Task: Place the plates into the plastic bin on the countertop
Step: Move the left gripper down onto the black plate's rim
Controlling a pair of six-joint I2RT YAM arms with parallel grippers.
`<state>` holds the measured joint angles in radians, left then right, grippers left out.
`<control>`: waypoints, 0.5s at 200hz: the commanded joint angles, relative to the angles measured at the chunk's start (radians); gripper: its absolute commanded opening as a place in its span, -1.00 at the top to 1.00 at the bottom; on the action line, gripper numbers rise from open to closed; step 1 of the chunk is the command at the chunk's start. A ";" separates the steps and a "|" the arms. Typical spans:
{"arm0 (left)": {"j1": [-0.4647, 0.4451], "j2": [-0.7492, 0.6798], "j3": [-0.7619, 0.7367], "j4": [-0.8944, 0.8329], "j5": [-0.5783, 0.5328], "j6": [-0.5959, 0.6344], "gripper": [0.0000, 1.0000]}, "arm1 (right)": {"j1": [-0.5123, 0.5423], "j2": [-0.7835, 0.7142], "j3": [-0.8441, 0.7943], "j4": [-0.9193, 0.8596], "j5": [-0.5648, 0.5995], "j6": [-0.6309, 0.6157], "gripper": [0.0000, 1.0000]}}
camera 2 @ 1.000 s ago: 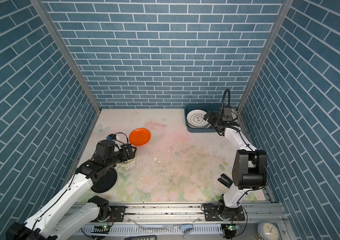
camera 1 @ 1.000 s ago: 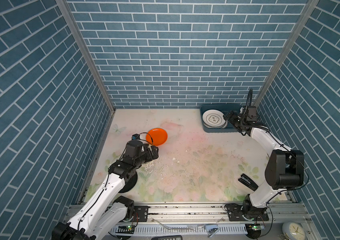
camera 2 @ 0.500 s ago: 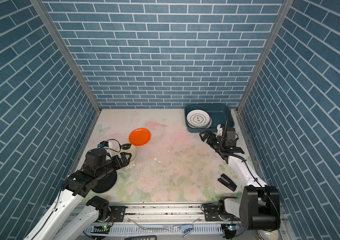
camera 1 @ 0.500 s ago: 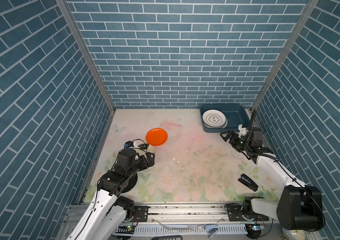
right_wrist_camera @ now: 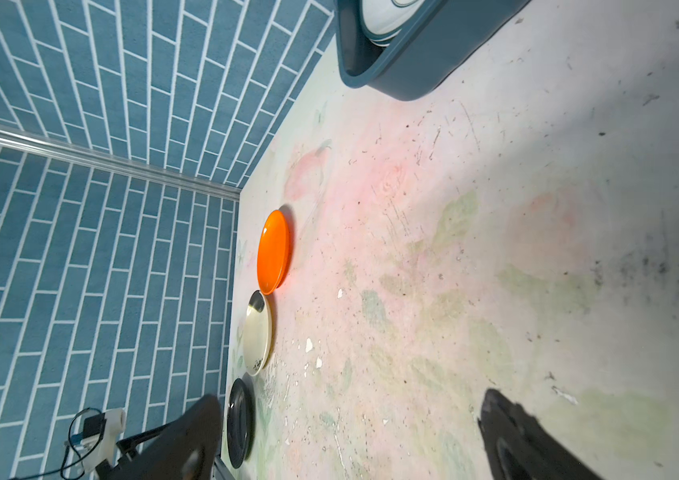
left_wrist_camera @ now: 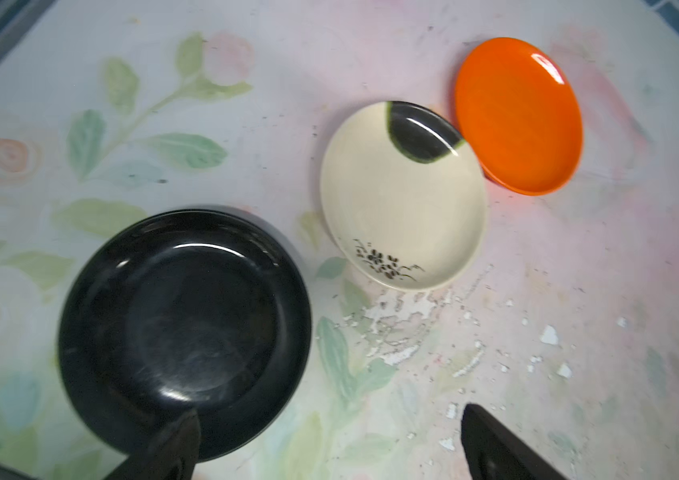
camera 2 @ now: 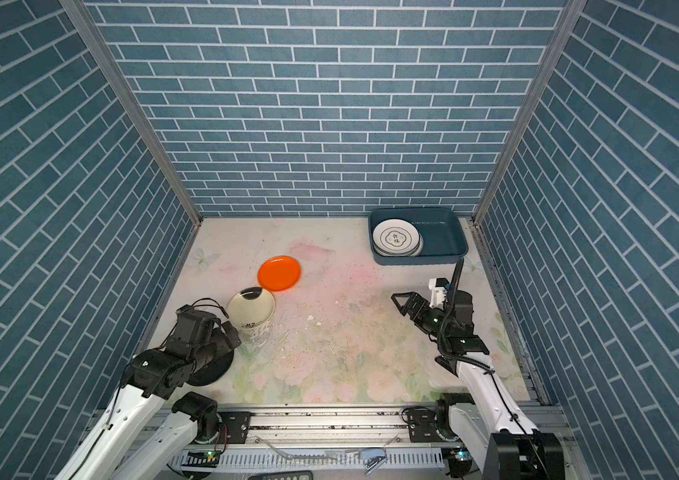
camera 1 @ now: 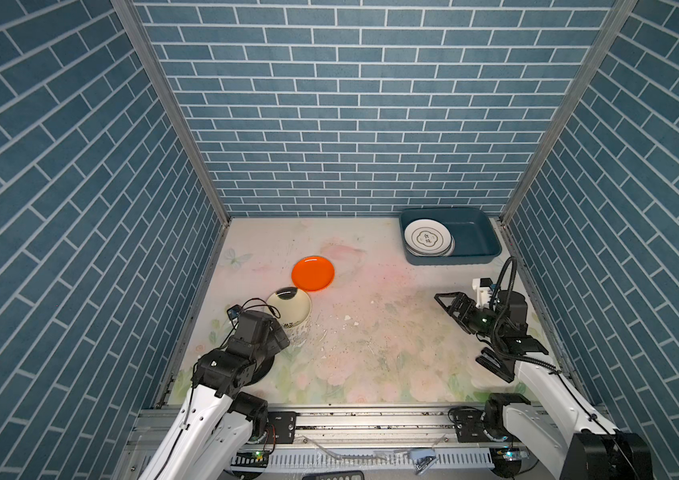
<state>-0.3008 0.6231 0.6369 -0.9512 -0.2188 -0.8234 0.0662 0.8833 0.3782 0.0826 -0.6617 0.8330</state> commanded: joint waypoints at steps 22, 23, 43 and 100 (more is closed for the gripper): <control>0.218 0.008 0.036 -0.058 -0.008 0.011 -0.99 | -0.003 -0.087 0.008 -0.093 -0.017 -0.048 -0.94; 0.226 0.008 0.034 -0.056 -0.002 0.014 -0.99 | -0.003 -0.088 0.008 -0.094 -0.018 -0.049 -0.94; 0.364 0.063 0.005 -0.008 0.105 0.061 -0.99 | -0.005 -0.085 0.031 -0.144 -0.016 -0.088 -0.94; 0.595 0.199 -0.057 0.113 0.292 0.099 -0.99 | -0.008 -0.036 0.071 -0.187 -0.006 -0.137 -0.94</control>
<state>0.2470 0.8112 0.6262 -0.8864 -0.0216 -0.7506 0.0643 0.8295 0.4107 -0.0780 -0.6682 0.7540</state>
